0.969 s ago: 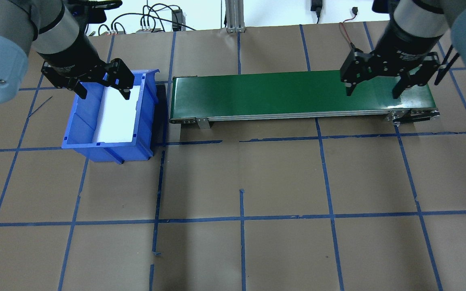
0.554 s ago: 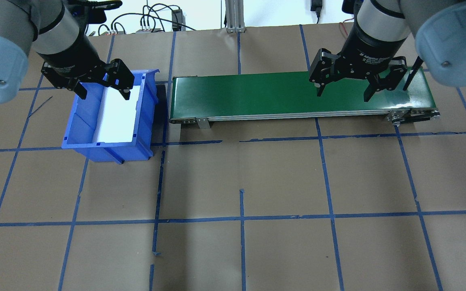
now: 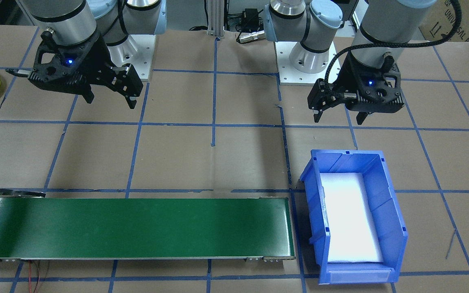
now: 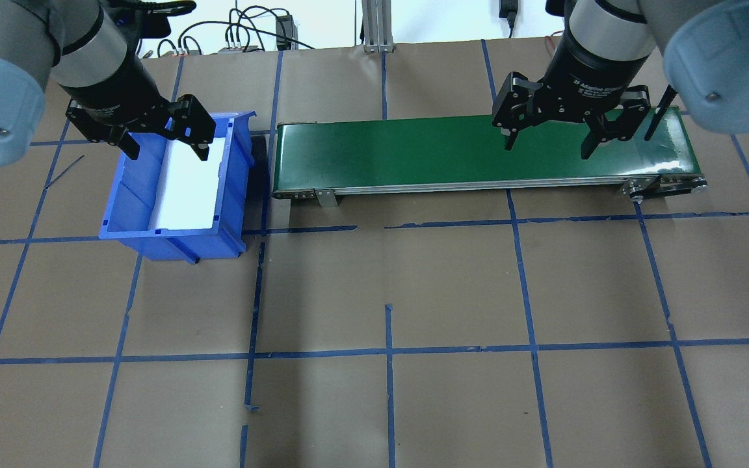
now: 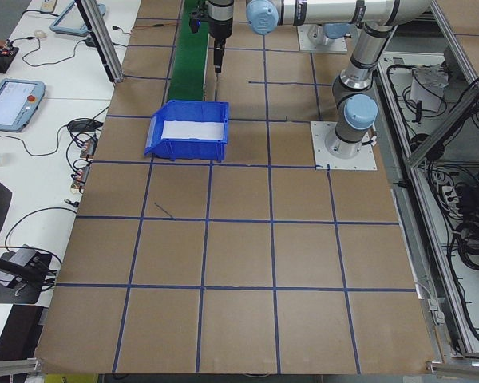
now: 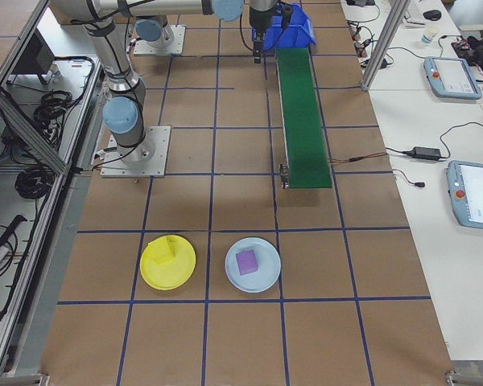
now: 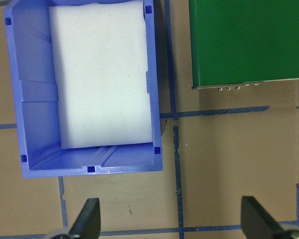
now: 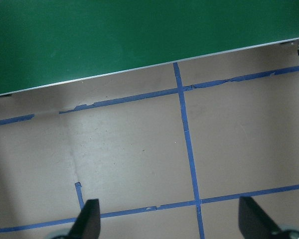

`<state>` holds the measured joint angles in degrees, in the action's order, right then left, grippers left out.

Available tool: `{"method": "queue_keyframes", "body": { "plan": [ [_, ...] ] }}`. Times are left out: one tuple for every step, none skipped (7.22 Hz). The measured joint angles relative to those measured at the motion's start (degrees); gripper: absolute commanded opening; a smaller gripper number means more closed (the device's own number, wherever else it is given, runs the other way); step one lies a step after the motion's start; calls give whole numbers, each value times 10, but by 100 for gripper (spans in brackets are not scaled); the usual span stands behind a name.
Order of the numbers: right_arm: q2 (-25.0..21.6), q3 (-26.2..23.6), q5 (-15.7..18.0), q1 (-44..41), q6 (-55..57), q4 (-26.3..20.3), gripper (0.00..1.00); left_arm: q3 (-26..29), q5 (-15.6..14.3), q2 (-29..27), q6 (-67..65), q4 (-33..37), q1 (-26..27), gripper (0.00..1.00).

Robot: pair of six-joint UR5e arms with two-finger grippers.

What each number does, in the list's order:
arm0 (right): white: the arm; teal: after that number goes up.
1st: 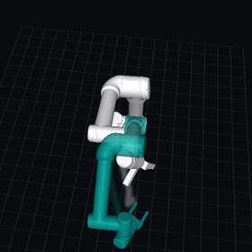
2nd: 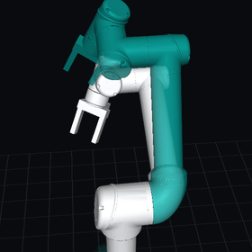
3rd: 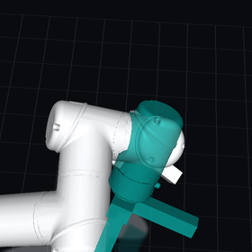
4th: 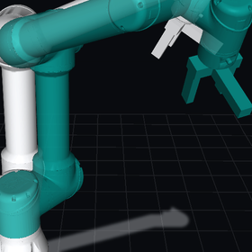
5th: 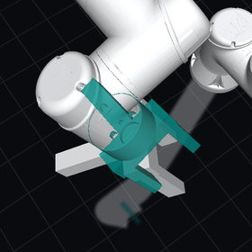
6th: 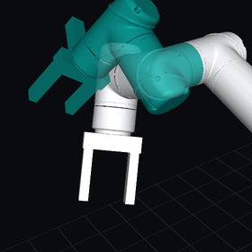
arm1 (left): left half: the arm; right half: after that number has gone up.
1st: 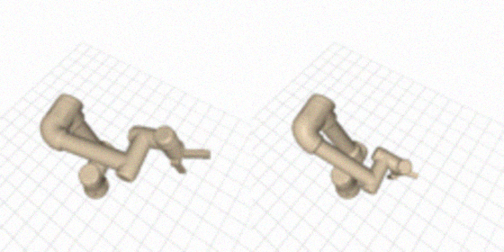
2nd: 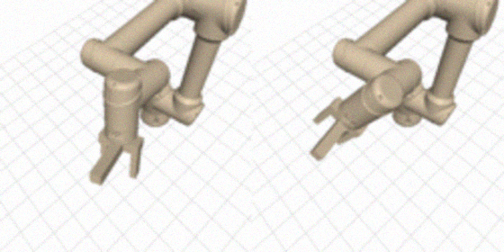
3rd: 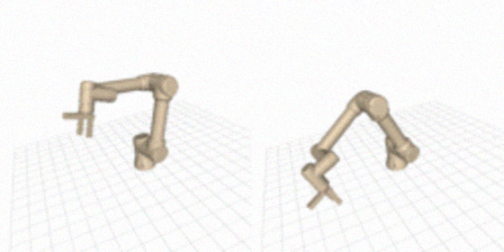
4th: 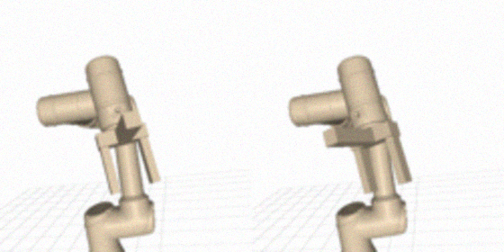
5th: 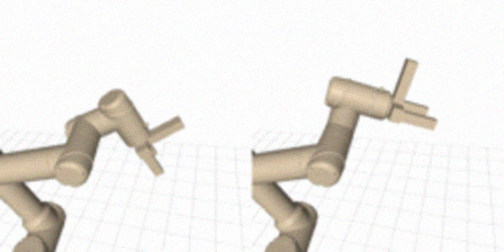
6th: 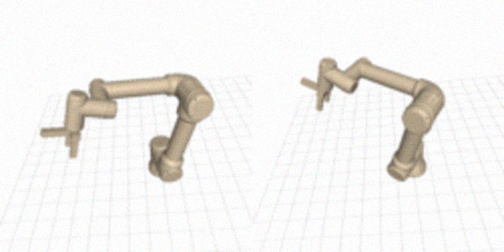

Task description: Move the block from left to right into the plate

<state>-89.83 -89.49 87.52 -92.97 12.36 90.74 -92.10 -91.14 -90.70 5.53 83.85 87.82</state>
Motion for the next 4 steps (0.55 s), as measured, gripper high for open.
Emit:
{"method": "queue_keyframes", "body": {
  "plan": [
    [0, 1, 1, -2, -19, -3, 99, 0, 0, 0, 1, 0, 0, 100],
    [0, 2, 5, -7, -51, -5, 99, 0, 0, 0, 2, 0, -1, 100],
    [-1, 2, 8, -11, -70, -6, 99, 0, 0, 0, 2, 0, -2, 100],
    [-1, 3, 9, -13, -82, -7, 99, -1, 0, 1, 3, 0, -1, 100]
  ]
}}
